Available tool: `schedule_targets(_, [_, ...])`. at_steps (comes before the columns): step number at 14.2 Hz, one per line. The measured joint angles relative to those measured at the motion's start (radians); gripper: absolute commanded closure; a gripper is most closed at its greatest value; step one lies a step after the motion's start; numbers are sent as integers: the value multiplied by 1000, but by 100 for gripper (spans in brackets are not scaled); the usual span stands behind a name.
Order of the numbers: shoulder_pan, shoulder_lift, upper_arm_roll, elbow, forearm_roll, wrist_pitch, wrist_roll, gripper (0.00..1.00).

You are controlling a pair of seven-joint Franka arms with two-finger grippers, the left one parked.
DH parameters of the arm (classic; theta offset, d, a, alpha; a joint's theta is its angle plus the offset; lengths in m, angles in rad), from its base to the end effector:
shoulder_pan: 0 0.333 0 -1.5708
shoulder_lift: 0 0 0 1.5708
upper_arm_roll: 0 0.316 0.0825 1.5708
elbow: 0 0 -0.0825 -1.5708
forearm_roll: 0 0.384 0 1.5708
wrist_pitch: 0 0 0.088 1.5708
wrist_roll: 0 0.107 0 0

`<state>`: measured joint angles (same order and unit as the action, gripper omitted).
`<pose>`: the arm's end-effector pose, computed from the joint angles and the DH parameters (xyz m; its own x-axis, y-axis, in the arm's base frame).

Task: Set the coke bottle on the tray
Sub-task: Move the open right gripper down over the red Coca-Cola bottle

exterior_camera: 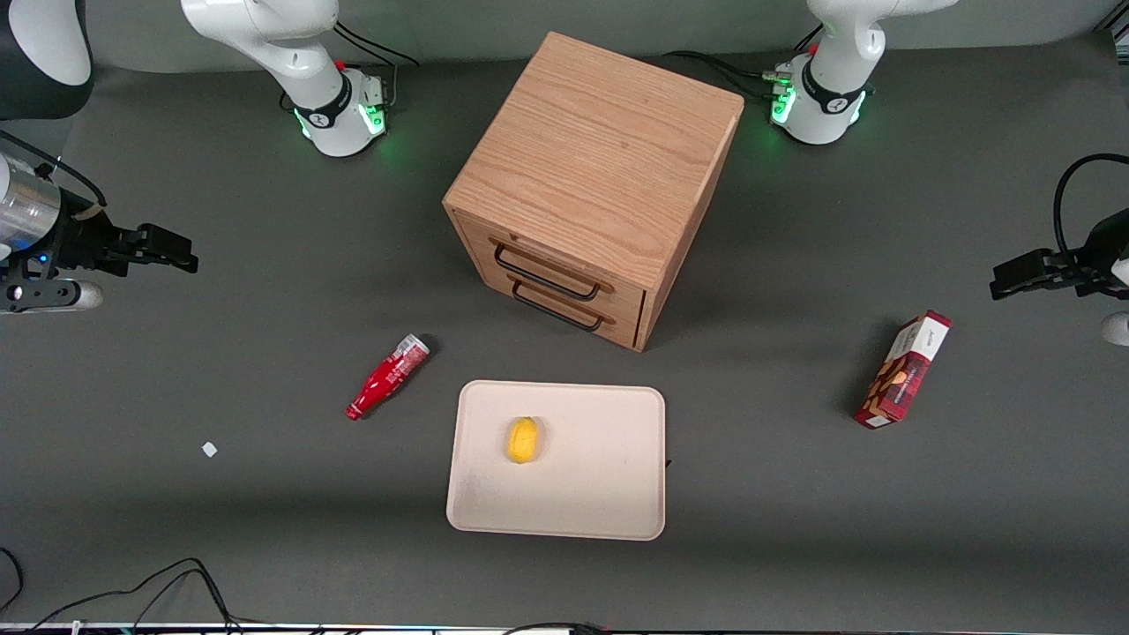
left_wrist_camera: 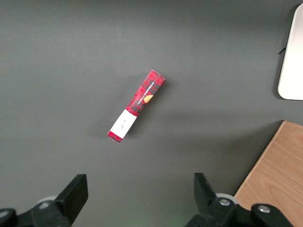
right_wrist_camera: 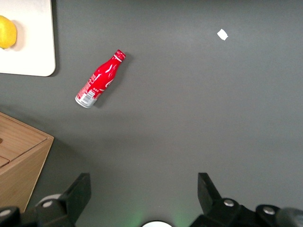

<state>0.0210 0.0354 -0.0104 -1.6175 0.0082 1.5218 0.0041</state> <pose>0.5563 0.0069 0.5790 0.9914 0.0068 -0.1308 0.0059 -1.0000 -0.0073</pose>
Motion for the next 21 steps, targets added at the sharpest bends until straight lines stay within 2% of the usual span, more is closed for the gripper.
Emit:
schedule_targets(8, [-2, 16, 0, 9, 0, -26, 5, 0])
schedule_targets(12, [2, 72, 7, 4, 2, -1, 138, 0])
schedule_targets(15, [7, 108, 24, -51, 21, 119, 263, 0])
schedule_targets(21, [13, 114, 117, -246, 23, 415, 537, 0])
